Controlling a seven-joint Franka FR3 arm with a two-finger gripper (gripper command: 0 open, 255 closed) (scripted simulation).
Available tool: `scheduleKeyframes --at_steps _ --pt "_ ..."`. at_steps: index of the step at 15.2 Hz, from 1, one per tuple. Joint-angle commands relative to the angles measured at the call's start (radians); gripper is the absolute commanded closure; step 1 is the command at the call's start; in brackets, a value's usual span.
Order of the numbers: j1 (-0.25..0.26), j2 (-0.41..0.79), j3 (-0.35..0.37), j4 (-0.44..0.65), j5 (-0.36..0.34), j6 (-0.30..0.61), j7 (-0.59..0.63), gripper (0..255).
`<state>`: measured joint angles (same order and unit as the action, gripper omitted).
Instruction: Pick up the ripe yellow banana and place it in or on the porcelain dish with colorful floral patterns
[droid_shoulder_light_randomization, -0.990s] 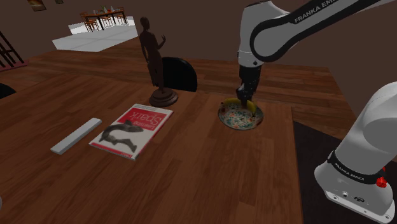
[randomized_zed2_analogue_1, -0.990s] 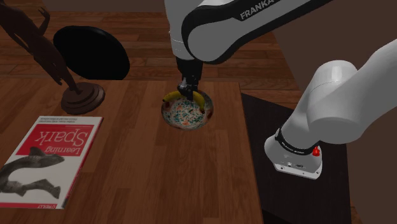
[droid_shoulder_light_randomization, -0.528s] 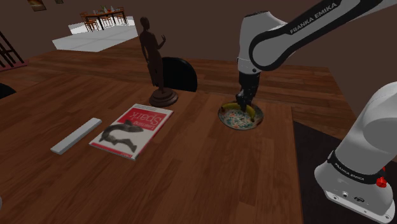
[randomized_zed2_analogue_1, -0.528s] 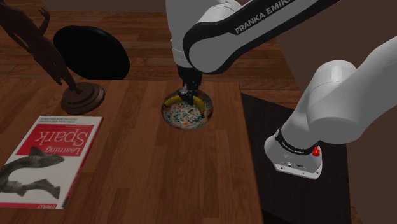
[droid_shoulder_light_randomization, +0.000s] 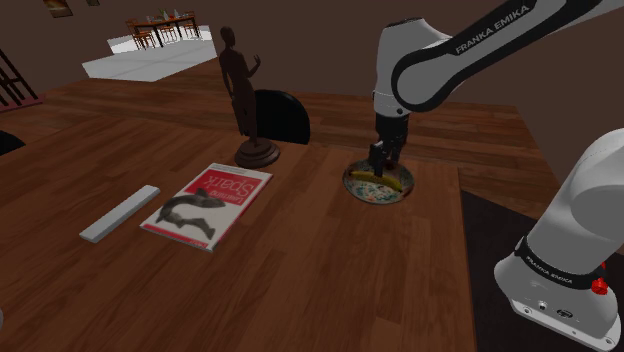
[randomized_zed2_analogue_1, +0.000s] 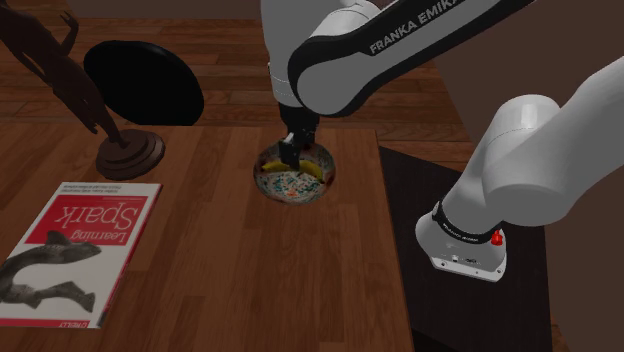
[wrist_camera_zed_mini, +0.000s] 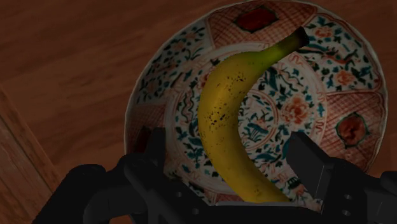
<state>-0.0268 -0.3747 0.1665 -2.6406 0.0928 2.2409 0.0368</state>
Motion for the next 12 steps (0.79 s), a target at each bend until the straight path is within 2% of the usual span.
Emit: scheduleKeyframes --at_steps 1,3,7,12 --pt "0.0 0.0 0.0 0.0 0.0 0.0 0.0 0" --pt "0.0 0.0 0.0 0.0 0.0 0.0 0.0 0" --pt "-0.001 -0.069 -0.011 0.08 -0.002 -0.149 -0.002 0" --pt "-0.001 -0.069 -0.011 0.08 -0.002 -0.149 -0.002 0"
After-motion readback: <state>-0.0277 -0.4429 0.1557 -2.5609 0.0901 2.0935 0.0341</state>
